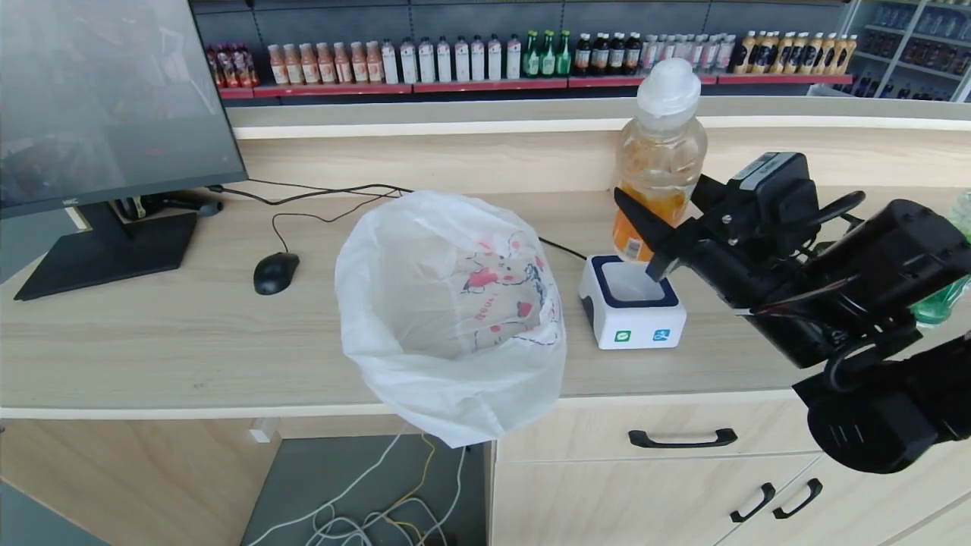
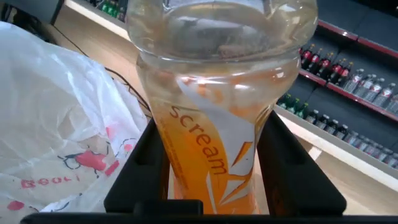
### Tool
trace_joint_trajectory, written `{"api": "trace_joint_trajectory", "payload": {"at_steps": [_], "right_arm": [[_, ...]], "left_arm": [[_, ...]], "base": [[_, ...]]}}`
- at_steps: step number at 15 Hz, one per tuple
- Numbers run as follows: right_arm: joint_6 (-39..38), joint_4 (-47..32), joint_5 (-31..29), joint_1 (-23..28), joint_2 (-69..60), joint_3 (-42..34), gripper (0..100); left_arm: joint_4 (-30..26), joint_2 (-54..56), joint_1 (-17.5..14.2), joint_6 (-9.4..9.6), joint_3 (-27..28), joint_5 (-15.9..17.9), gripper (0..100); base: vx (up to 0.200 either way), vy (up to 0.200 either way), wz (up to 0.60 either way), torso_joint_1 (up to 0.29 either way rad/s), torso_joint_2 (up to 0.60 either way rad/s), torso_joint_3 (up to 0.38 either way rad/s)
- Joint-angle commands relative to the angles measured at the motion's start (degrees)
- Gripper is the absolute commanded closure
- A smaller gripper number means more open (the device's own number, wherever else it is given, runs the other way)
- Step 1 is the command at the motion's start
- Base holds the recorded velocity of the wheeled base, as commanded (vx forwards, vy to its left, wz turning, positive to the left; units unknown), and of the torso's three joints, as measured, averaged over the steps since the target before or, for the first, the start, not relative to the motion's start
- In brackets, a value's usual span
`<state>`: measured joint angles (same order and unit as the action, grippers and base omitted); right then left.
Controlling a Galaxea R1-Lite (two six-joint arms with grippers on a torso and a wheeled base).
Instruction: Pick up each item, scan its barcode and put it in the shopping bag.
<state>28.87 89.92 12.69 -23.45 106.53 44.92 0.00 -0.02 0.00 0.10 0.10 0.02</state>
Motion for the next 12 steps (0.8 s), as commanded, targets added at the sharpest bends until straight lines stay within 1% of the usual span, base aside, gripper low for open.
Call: {"api": "trace_joint_trajectory", "payload": {"at_steps": [1,3,4,5,10,12], "right_arm": [[2.3,0.1,2.6,1.5,3.2,2.1,100],[6.2,0.1,7.3,4.0,3.2,1.8,100],[8.7,0.1,11.4,5.5,3.0,1.7,100],[10.0,0.1,13.6,6.0,3.0,1.7,100],[14.6,0.1,19.0,6.2,3.3,-1.2,100],[17.8,0.1,23.0,6.2,3.9,-2.2,100]], "left_arm": [[0.0,0.0,0.0,-0.01,0.0,0.0,0],[0.0,0.0,0.0,-0.01,0.0,0.1,0],[0.0,0.0,0.0,-0.01,0.0,0.1,0],[0.0,0.0,0.0,-0.01,0.0,0.1,0],[0.0,0.0,0.0,-0.01,0.0,0.1,0],[0.0,0.0,0.0,-0.01,0.0,0.1,0]], "base": [[0.0,0.0,0.0,0.0,0.0,0.0],[0.0,0.0,0.0,0.0,0.0,0.0],[0.0,0.0,0.0,0.0,0.0,0.0],[0.0,0.0,0.0,0.0,0.0,0.0],[0.0,0.0,0.0,0.0,0.0,0.0],[0.0,0.0,0.0,0.0,0.0,0.0]]}}
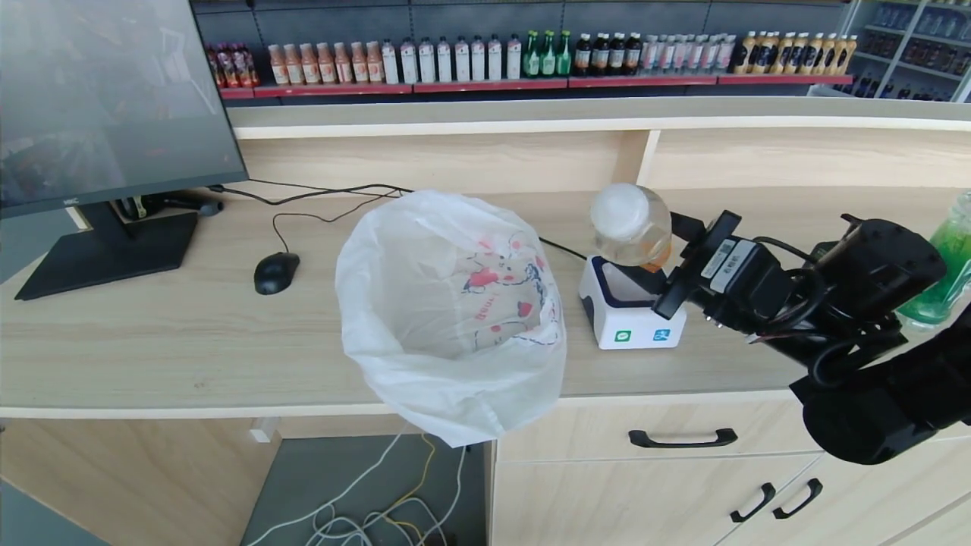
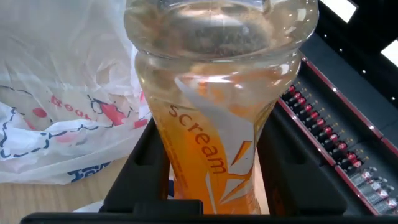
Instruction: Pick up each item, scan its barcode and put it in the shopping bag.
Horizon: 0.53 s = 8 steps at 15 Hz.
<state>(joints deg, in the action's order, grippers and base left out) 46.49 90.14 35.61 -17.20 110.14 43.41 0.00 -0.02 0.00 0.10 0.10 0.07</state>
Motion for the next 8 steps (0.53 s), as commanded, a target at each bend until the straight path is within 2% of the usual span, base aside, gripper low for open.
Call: {"api": "trace_joint_trajectory", "payload": {"at_steps": [1,8], "right_arm": [[0.3,-0.1,0.7,0.0,0.3,-0.8,100],[2.3,-0.1,3.2,1.1,1.0,-1.4,100]], "left_arm": [[0.0,0.0,0.0,-0.01,0.0,-0.1,0],[0.0,0.0,0.0,-0.01,0.0,-0.1,0]], "base": [[0.0,0.0,0.0,0.0,0.0,0.0],[0.0,0.0,0.0,0.0,0.0,0.0]]}}
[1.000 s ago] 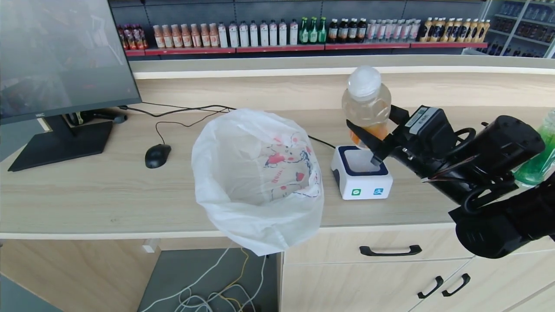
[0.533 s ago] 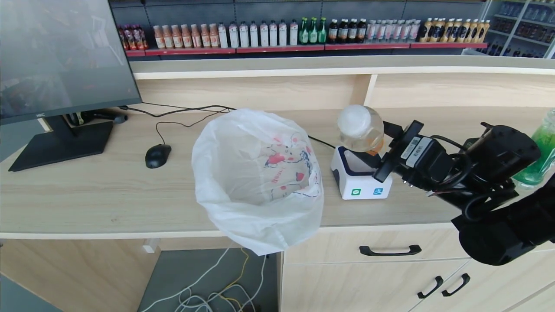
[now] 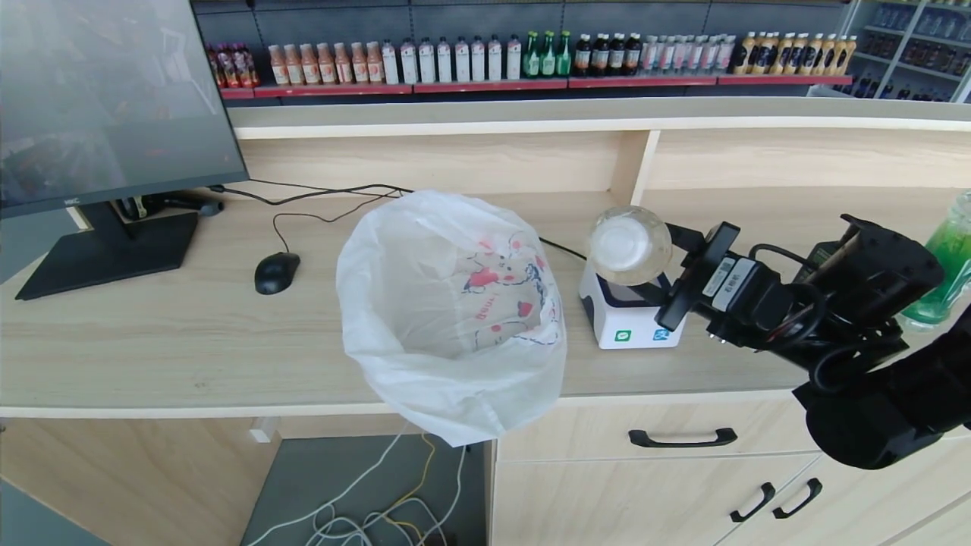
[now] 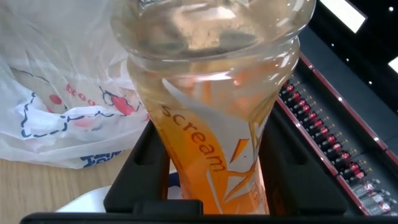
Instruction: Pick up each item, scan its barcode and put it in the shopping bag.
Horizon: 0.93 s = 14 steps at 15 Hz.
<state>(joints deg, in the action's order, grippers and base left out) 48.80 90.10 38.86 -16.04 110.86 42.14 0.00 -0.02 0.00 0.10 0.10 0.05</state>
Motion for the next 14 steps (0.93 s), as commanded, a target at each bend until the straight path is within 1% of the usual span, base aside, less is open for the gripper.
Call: {"api": "trace_joint_trajectory", "payload": {"at_steps": [1,14], "right_arm": [[0.3,-0.1,0.8,0.0,0.4,-0.2,100],[1.4,-0.1,1.0,0.0,1.2,-0.6,100]], "left_arm": [[0.0,0.0,0.0,-0.01,0.0,0.0,0],[0.0,0.0,0.0,-0.01,0.0,0.0,0]], "base": [[0.0,0.0,0.0,0.0,0.0,0.0],[0.0,0.0,0.0,0.0,0.0,0.0]]}}
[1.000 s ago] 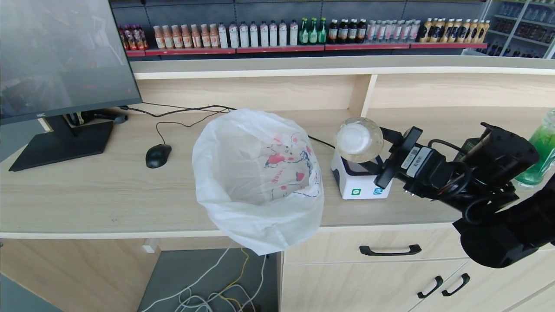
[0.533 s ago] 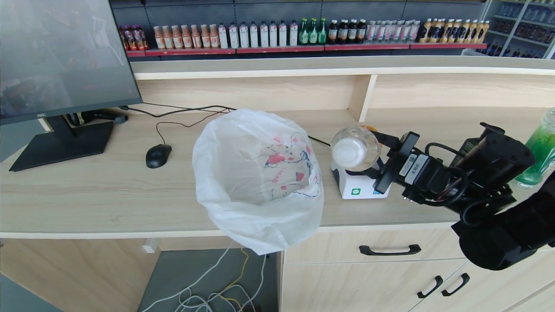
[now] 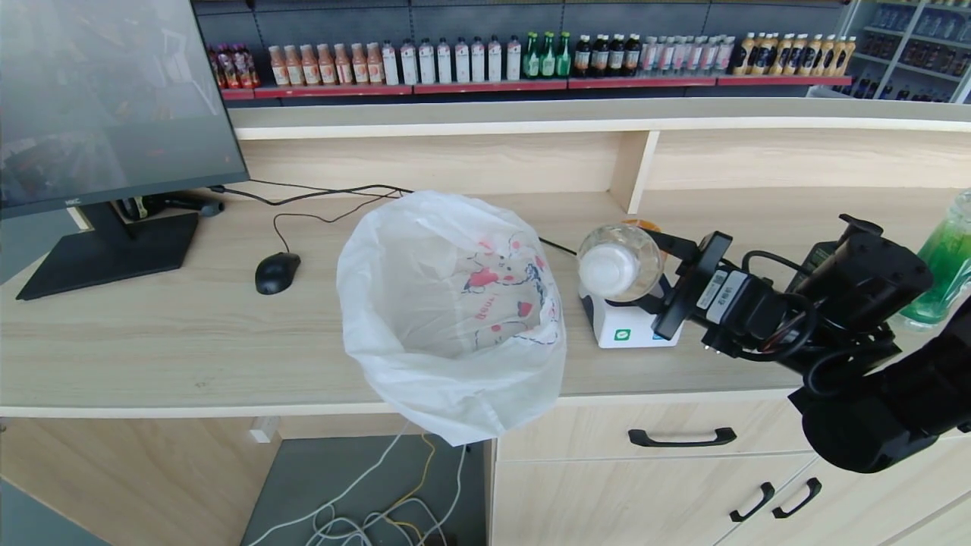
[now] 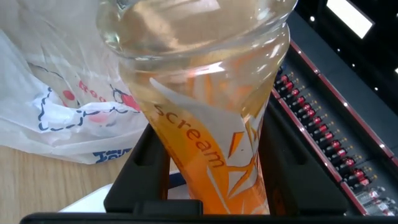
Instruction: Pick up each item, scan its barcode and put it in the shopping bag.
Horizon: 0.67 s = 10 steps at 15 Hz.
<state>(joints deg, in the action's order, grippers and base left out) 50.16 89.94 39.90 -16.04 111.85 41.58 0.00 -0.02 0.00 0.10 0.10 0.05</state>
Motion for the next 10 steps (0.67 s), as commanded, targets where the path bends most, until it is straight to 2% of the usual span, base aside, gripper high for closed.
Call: {"api": "trace_joint_trajectory", "payload": {"at_steps": [1,10], "right_arm": [[-0.1,0.1,0.0,0.0,-0.1,0.3,100],[-0.1,0.1,-0.6,-0.3,-0.6,0.4,100]], "left_arm": [[0.0,0.0,0.0,-0.01,0.0,0.0,0],[0.0,-0.1,0.0,-0.01,0.0,0.0,0]], "base": [[0.0,0.0,0.0,0.0,0.0,0.0],[0.0,0.0,0.0,0.0,0.0,0.0]]}}
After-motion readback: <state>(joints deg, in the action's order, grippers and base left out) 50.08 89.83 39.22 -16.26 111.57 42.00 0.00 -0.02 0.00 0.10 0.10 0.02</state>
